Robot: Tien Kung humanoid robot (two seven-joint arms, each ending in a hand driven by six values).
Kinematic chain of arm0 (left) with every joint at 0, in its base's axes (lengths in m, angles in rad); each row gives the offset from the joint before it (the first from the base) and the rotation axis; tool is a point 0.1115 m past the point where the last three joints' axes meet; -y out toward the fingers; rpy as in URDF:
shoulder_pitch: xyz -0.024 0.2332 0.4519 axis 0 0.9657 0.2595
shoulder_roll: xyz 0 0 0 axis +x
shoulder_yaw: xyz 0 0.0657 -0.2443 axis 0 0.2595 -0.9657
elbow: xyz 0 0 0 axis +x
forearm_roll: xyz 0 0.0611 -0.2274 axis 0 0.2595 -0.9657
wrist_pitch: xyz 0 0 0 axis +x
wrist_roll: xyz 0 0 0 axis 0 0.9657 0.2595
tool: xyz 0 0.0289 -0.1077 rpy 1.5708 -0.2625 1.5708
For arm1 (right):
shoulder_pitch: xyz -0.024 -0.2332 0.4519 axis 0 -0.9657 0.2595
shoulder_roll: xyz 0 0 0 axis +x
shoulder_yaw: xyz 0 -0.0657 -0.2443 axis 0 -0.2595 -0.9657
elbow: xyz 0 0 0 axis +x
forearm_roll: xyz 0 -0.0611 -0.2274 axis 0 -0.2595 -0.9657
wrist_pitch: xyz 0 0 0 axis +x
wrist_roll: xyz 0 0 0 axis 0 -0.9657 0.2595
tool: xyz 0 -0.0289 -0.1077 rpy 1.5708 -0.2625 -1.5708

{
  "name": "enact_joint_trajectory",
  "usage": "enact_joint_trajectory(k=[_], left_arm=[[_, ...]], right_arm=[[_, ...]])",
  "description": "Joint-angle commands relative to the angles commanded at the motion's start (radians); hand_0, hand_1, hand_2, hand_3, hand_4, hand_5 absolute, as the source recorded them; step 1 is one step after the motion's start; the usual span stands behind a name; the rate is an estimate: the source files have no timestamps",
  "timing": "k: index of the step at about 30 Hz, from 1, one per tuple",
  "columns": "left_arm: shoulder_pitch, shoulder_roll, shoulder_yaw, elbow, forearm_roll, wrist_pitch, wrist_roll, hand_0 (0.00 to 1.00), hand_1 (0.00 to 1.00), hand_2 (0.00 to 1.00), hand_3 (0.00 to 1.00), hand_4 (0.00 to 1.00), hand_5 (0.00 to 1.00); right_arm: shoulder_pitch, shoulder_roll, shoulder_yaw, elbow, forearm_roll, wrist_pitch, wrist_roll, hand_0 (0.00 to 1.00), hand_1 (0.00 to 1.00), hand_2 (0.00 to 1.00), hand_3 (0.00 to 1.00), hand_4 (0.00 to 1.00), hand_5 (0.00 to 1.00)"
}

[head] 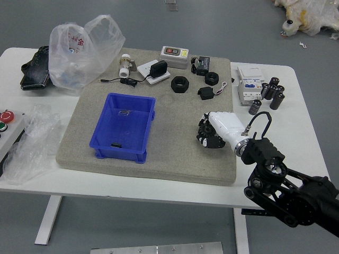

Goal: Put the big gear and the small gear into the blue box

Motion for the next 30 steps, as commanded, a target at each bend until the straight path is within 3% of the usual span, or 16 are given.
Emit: enact_joint_trajectory(k=[4,15,16,21,22,27,28,30], left_arm=[[-0.002,0.000,-0.001,0.000,0.002,0.000,0.000,0.573,0.518,0.531,0.643,0.658,0.153],[-0.001,0.003,-0.008,-0.002,0.011,-0.002,0.007,0.573,0.519,0.531,0.643,0.659,0.152],[-0.001,0.003,-0.008,-0.002,0.012,-0.002,0.007,0.573,0.517,0.532,0.643,0.658,0.152],[-0.001,0.005,-0.011,-0.003,0.016,-0.003,0.009,0.573,0.517,0.532,0.643,0.658,0.152],[-0.001,0.005,-0.011,-0.003,0.016,-0.003,0.009,0.573,0.518,0.532,0.643,0.659,0.150],[-0.002,0.005,-0.013,-0.003,0.018,-0.003,0.010,0.573,0.518,0.532,0.643,0.659,0.150],[-0.002,0.005,-0.013,-0.003,0.019,-0.003,0.010,0.573,0.518,0.531,0.642,0.658,0.153],[-0.002,0.004,-0.014,-0.003,0.021,-0.004,0.010,0.573,0.518,0.531,0.642,0.658,0.153]], right_arm=[[0.075,0.018,-0.065,0.020,0.012,-0.015,0.015,0.202,0.352,0.320,0.336,0.002,0.002],[0.290,0.134,-0.285,0.052,0.046,-0.019,0.061,0.208,0.361,0.330,0.337,0.002,0.002],[0.306,0.143,-0.305,0.050,0.050,-0.018,0.065,0.230,0.397,0.446,0.407,0.125,0.002],[0.358,0.183,-0.373,0.006,0.075,-0.013,0.090,0.230,0.397,0.446,0.407,0.125,0.002],[0.363,0.189,-0.380,-0.003,0.080,-0.011,0.092,0.242,0.458,0.544,0.525,0.387,0.002],[0.382,0.212,-0.408,-0.035,0.093,-0.001,0.094,0.242,0.458,0.544,0.525,0.387,0.002],[0.383,0.216,-0.413,-0.039,0.094,0.000,0.093,0.268,0.520,0.636,0.651,0.352,0.132],[0.386,0.223,-0.421,-0.049,0.093,0.004,0.089,0.268,0.520,0.636,0.651,0.352,0.132]])
